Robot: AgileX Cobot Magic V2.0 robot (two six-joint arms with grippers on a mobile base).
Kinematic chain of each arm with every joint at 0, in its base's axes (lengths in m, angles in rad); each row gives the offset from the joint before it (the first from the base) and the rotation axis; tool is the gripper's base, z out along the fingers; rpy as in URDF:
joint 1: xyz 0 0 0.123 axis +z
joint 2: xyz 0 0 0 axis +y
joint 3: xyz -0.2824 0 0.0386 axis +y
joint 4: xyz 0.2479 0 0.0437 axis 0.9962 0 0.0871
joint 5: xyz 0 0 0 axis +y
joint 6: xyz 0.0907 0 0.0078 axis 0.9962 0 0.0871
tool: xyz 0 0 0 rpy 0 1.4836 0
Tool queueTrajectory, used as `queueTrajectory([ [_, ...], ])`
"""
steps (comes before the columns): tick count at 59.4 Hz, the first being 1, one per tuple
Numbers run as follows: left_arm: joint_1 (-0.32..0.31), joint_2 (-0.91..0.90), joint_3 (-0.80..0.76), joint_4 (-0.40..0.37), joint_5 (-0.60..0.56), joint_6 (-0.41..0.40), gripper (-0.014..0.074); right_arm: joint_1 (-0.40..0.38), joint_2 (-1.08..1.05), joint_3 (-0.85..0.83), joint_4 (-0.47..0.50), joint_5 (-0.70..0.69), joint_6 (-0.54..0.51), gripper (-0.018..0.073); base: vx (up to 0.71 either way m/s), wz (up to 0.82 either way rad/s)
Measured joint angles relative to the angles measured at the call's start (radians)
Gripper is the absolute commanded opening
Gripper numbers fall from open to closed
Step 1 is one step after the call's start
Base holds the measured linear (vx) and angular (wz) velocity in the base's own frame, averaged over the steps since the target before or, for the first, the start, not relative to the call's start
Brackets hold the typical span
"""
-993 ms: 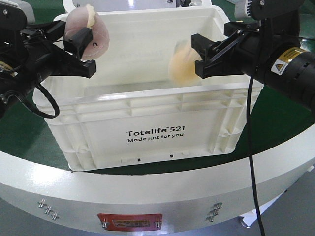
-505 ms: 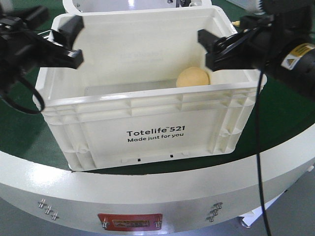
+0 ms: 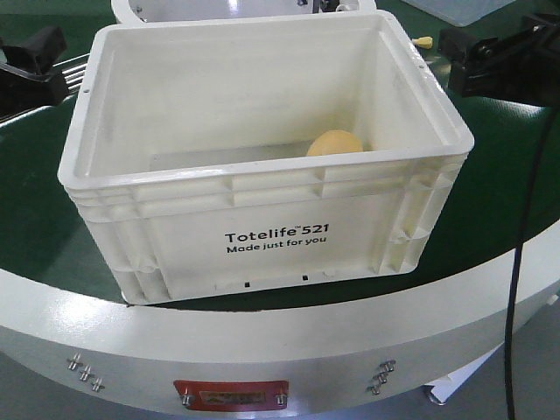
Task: Place moving items into box and shelve
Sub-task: 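Raise both grippers and move them to the tote's side rims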
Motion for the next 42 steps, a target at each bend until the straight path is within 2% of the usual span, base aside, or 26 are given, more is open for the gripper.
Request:
queueTrajectory([
  [9, 0.049, 0.039, -0.092, -0.012, 0.137, 0.000, 0.0539, 0.000, 0.077, -0.166, 0.012, 0.181, 0.003, 0.0592, 0.00, 0.00],
  [16, 0.085, 0.117, -0.224, -0.012, 0.269, -0.037, 0.0539, 0.000, 0.154, -0.300, 0.012, 0.286, 0.024, 0.0592, 0.00, 0.00],
  [26, 0.108, 0.240, -0.388, 0.000, 0.404, -0.064, 0.0539, 0.000, 0.275, -0.483, 0.012, 0.416, 0.038, 0.0592, 0.00, 0.00],
  [33, 0.111, 0.314, -0.465, 0.049, 0.471, -0.074, 0.0539, 0.000, 0.337, -0.564, 0.012, 0.484, 0.042, 0.0592, 0.00, 0.00],
  [42, 0.111, 0.367, -0.519, 0.122, 0.565, -0.107, 0.0517, 0.000, 0.379, -0.591, 0.012, 0.513, 0.047, 0.0592, 0.00, 0.00],
])
